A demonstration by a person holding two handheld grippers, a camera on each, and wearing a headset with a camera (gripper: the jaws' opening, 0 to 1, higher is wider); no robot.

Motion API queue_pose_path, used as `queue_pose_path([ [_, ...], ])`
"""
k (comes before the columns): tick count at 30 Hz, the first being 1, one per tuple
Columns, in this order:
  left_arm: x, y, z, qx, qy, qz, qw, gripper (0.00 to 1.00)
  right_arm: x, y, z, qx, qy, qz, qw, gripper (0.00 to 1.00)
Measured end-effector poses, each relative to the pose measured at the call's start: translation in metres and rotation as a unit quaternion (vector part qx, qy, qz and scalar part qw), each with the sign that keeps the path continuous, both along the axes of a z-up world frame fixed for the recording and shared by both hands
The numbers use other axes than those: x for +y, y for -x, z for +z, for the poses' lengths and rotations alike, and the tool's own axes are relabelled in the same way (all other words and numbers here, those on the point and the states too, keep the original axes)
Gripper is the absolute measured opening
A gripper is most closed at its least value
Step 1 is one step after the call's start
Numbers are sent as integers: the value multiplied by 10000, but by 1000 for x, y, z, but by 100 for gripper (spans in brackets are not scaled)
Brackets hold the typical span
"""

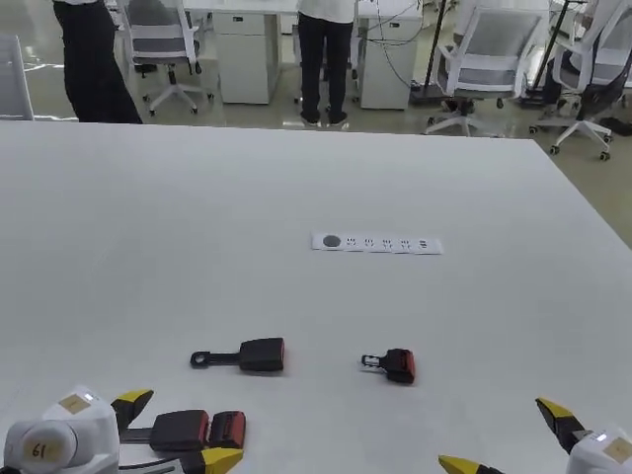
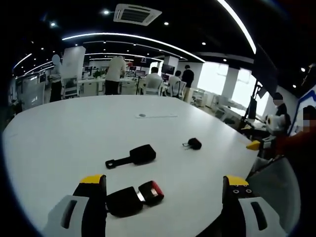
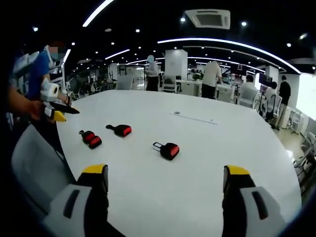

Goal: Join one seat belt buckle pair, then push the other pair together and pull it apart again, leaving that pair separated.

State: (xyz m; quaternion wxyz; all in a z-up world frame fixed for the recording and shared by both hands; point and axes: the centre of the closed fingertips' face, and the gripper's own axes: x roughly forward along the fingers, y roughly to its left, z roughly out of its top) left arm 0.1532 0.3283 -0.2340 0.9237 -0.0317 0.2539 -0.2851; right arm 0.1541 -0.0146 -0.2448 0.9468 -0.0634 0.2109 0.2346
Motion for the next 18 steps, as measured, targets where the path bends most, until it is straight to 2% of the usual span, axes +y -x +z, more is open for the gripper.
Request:
queue_pose_path([
  [7,-4,3,6,-9,-31,30,10000,100,1,-3,0,-17,-3,50,10000,99],
  [18,-6,4,2,56,-46,12,10000,100,-1,-1,-6,65,30,79,9999,99],
])
